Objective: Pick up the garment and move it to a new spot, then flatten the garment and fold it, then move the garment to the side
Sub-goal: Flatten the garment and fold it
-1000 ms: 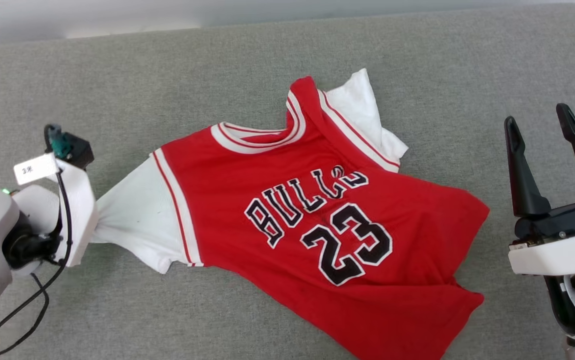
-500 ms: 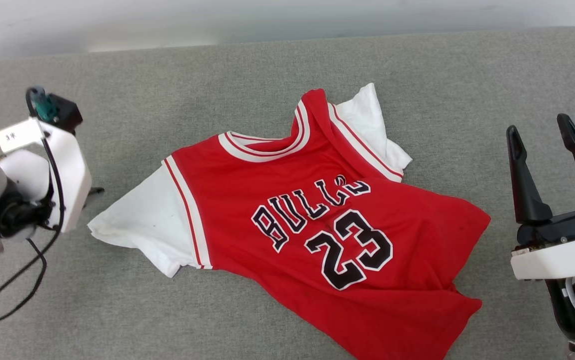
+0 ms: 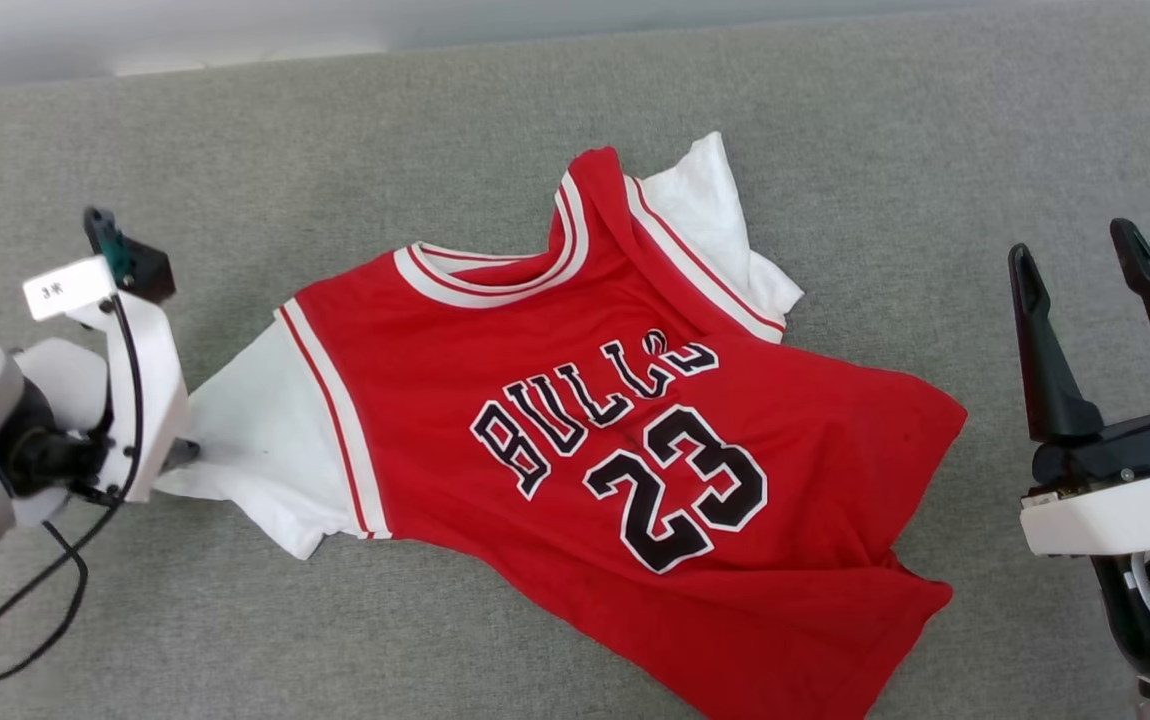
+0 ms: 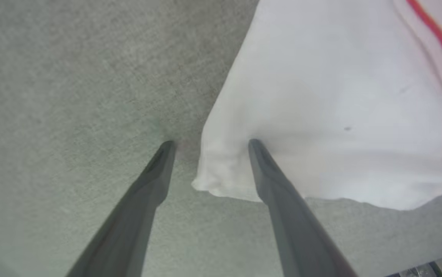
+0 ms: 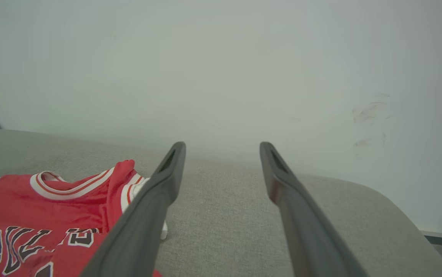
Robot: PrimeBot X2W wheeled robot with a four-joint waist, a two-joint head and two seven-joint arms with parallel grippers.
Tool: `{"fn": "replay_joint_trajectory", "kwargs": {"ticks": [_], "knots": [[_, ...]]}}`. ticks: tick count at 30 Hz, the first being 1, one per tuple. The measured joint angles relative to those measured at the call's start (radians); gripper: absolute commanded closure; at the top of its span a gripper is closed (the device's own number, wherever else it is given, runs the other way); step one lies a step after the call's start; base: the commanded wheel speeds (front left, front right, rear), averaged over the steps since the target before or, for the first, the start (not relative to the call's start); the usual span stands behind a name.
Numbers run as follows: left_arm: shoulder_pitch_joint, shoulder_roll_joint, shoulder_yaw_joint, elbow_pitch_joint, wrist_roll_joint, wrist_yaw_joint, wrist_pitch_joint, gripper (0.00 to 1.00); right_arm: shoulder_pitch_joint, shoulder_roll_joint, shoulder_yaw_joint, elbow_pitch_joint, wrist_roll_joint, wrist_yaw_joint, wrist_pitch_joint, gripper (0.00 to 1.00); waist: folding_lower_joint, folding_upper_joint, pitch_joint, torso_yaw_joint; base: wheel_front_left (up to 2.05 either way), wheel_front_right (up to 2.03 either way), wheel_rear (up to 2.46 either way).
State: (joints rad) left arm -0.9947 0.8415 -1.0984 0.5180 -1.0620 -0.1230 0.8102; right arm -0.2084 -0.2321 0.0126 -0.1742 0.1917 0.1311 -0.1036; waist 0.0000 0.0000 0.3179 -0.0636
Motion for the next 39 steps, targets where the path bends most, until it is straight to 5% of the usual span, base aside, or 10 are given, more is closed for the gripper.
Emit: {"fn": "replay_joint_trajectory", "kwargs": {"ticks": [6,8,19,29,39], "knots": [[0.018,-0.029,-0.016,0.035,-0.001,0.001,-0.014,0.00,-0.022,-0.008,-0.002,0.008,0.002,0.000,-0.001,0.00,-0.0001,0.0001,0.030,-0.008,0.00,0.00,0.00],[0.019,-0.035,-0.017,0.039,-0.005,0.000,-0.025,1.00,-0.035,-0.013,-0.004,0.012,0.003,0.000,0.002,0.00,-0.0001,0.0000,0.034,-0.005,0.00,0.00,0.00],[-0.022,-0.032,-0.028,-0.042,0.039,-0.005,-0.166,1.00,-0.218,-0.193,0.039,-0.014,0.016,0.000,0.150,0.00,0.0000,0.0000,0.017,0.050,0.00,0.00,0.00],[-0.061,-0.006,-0.020,-0.191,0.087,-0.005,-0.250,1.00,-0.567,-0.437,0.377,0.114,0.281,0.000,0.648,0.00,0.0000,0.0000,0.036,0.118,0.00,0.00,0.00],[-0.099,-0.053,-0.021,-0.260,0.129,0.006,-0.292,1.00,-0.832,-0.467,0.638,0.299,0.542,0.000,1.074,0.00,0.0000,0.0000,0.105,0.187,0.00,0.00,0.00]]}}
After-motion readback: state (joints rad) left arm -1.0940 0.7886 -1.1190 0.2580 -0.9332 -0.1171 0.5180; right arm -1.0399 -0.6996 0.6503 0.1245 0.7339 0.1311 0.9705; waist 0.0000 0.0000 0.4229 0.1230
